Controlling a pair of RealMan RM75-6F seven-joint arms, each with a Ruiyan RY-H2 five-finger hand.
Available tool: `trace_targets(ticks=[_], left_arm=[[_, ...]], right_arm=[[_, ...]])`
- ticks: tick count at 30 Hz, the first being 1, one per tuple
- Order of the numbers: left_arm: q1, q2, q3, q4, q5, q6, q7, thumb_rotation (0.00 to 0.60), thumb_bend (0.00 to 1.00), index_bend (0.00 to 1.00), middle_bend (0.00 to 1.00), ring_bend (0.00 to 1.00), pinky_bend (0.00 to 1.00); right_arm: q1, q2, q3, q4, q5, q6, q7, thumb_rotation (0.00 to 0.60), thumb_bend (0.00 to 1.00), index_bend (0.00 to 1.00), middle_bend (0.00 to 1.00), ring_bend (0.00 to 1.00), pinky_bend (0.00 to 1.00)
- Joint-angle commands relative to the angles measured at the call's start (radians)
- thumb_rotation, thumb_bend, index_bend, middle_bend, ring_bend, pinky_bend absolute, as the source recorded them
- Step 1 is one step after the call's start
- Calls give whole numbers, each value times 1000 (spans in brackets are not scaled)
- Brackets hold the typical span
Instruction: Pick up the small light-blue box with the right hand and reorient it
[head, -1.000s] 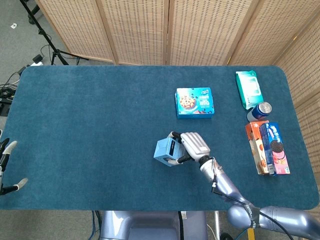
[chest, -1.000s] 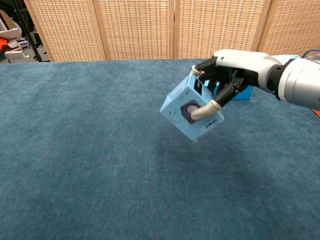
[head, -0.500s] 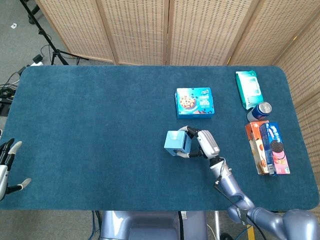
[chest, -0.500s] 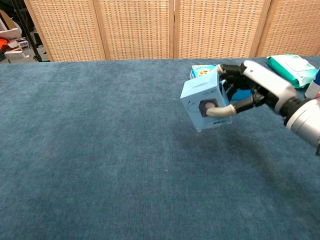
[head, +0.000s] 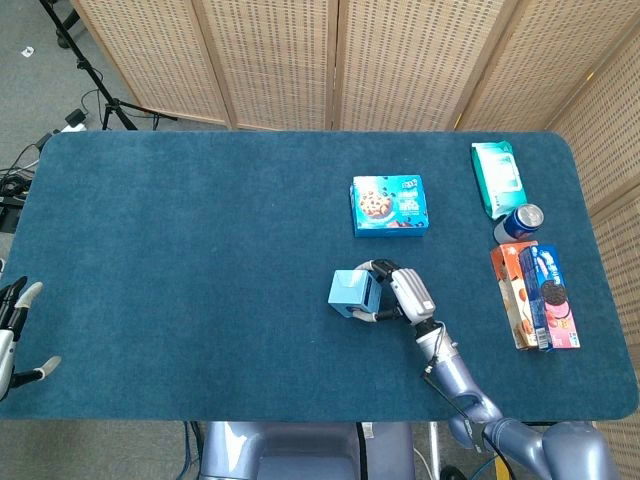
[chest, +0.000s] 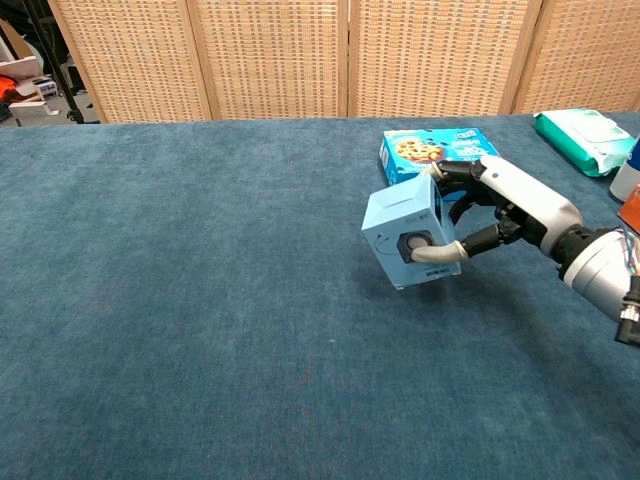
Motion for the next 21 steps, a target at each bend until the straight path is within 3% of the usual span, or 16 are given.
trace_targets(ticks=[1, 3, 5, 15, 21], left_arm=[[0, -1, 1, -1, 3, 0, 4, 600, 0, 0, 0, 0, 0], [0, -4, 2, -2, 7, 4, 9, 600, 0, 0, 0, 0, 0], [0, -5, 3, -2, 10, 6, 11, 600, 0, 0, 0, 0, 0], [7, -3, 10, -3, 32, 23, 5, 600, 0, 0, 0, 0, 0], [12, -3, 11, -3, 40, 35, 5, 600, 0, 0, 0, 0, 0]], right_arm=[[5, 31, -28, -14, -11, -32, 19, 600, 144, 279, 129, 55, 194], [7, 77, -69, -39, -40, -53, 55, 600, 50, 82, 14, 0, 127], [6, 100, -75, -57, -48, -44, 68, 600, 6, 6, 0, 0, 95], [-33, 267, -87, -234, -79, 62, 24, 600, 0, 0, 0, 0, 29], [-86, 434, -108, -405, -119, 158, -150, 600, 0, 0, 0, 0, 0]])
